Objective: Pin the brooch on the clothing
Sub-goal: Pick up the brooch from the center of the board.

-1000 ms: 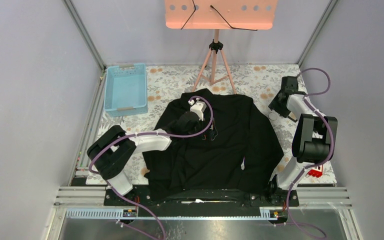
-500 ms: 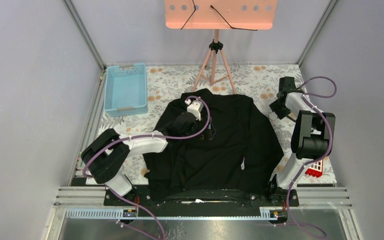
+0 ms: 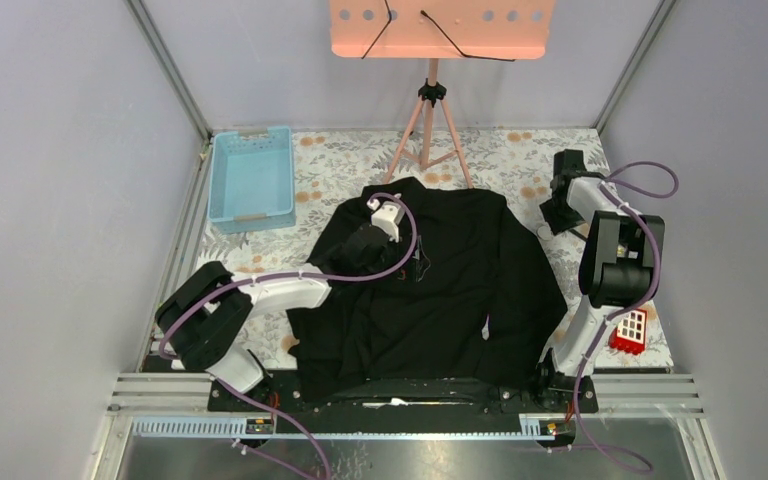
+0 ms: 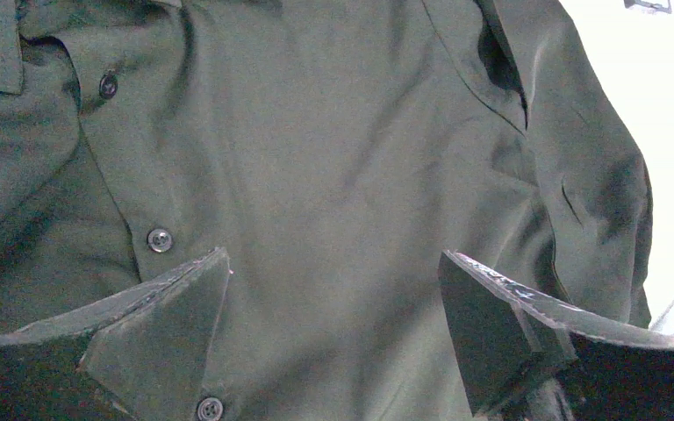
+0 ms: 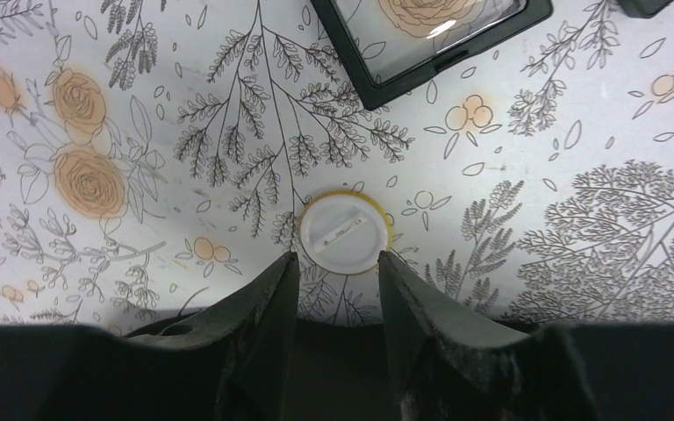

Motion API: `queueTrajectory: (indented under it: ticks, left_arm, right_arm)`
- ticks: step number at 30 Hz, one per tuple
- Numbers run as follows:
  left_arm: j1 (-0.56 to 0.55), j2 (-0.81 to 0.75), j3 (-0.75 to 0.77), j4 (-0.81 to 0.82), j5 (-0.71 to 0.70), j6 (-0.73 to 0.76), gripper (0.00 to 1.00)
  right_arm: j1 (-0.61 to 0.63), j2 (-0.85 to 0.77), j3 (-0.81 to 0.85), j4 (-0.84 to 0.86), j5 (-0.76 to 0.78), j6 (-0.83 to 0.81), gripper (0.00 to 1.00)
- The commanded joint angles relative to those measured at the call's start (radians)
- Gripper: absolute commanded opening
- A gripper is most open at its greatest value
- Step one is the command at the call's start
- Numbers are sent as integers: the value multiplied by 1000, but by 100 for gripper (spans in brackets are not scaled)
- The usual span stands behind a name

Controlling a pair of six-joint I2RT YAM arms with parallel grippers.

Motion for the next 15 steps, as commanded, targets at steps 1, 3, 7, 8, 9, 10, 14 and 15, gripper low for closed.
queueTrajectory:
  ticks: [1,3,7,8,9,10,14,15]
  left_arm:
    - [7,-65,-20,56,12,18,97]
    - [7,-72,-27,56,12,21,97]
    - [12,-83,-41,60,12,21,97]
    - [14,-85,-43,59,12,20,97]
    - [15,-87,-46,59,13,19,97]
    - [16,-91,-48,55,13,19,97]
    - [23,-120,-55,43,8,19,97]
    - [26,-127,-57,41,6,19,97]
  right_arm:
    - [12,50,63,-63,58,89,46]
    - [12,61,75,-66,60,100,46]
    - [11,83,100,-78,56,127,46]
    - [11,92,113,-86,52,131,46]
    - [10,100,124,-97,48,134,46]
    - [11,107,135,-112,46,137,47]
    - [11,136,182,-163,45,137,47]
    - [12,141,192,-175,45,136,47]
